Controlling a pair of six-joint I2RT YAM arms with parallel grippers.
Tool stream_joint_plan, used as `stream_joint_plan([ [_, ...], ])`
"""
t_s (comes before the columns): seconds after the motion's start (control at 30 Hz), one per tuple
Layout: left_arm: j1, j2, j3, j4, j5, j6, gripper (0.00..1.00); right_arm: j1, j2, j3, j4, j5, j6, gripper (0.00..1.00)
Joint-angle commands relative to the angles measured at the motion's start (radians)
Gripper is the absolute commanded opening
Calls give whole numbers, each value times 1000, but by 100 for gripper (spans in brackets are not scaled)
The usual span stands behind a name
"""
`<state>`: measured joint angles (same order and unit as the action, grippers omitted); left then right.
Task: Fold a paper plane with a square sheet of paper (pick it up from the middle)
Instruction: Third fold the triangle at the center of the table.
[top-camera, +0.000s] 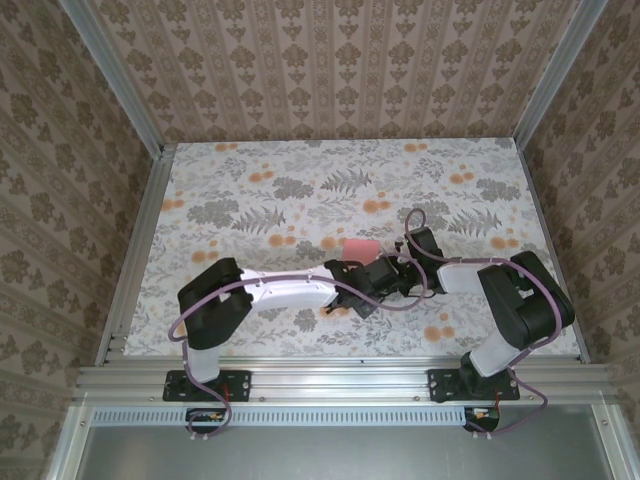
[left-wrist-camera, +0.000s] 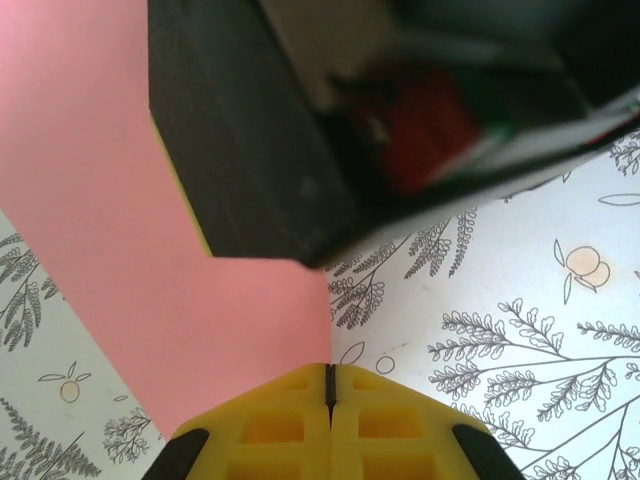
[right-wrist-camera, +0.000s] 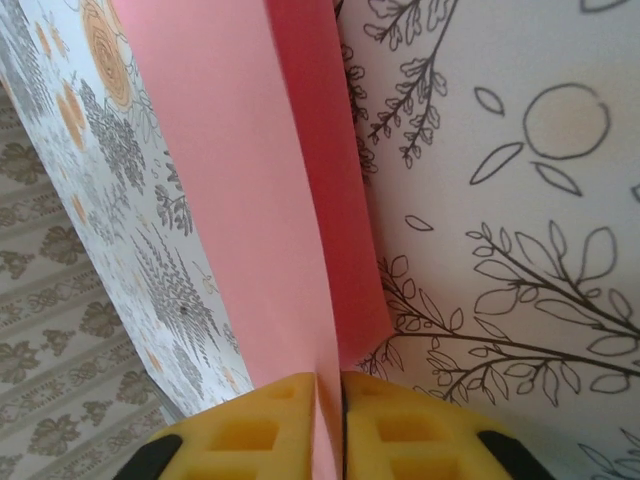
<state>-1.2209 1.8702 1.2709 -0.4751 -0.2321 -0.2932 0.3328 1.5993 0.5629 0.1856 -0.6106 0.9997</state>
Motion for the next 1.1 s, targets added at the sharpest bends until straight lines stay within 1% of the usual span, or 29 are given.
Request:
stream_joint_plan([
  [0.0, 40, -36, -29, 32, 88, -3, 0, -17, -45, 41, -122, 1, -79, 22],
  [0.17, 88, -69, -77, 82, 193, -16, 0, -55, -105, 109, -330, 67, -211, 29],
  [0.3, 109, -75, -90, 93, 233, -13, 0, -64, -104, 177, -407, 80, -283, 31],
  [0.37, 116, -78, -94, 98, 252, -14, 0, -63, -88, 209, -409, 64, -304, 29],
  [0.47, 123, -84, -102, 103, 268, -18, 0, -64, -39, 261, -410, 42, -324, 18],
  [0.53, 127, -90, -106, 108, 281, -22, 0, -64, 1, 288, -408, 32, -333, 12],
  [0.6, 131, -96, -111, 114, 293, -27, 0, -64, 48, 309, -378, 7, -333, 10],
  [0.7, 135, -104, -114, 115, 309, -30, 0, -64, 118, 352, -358, -33, -341, 8],
  [0.87, 141, -116, -116, 113, 318, -35, 0, -65, 203, 402, -366, -44, -384, 8],
  [1.0, 152, -125, -106, 107, 349, -34, 0, -65, 248, 436, -410, -42, -441, 7],
  [1.07, 161, -130, -104, 105, 361, -36, 0, -65, 277, 467, -474, -34, -507, 7],
])
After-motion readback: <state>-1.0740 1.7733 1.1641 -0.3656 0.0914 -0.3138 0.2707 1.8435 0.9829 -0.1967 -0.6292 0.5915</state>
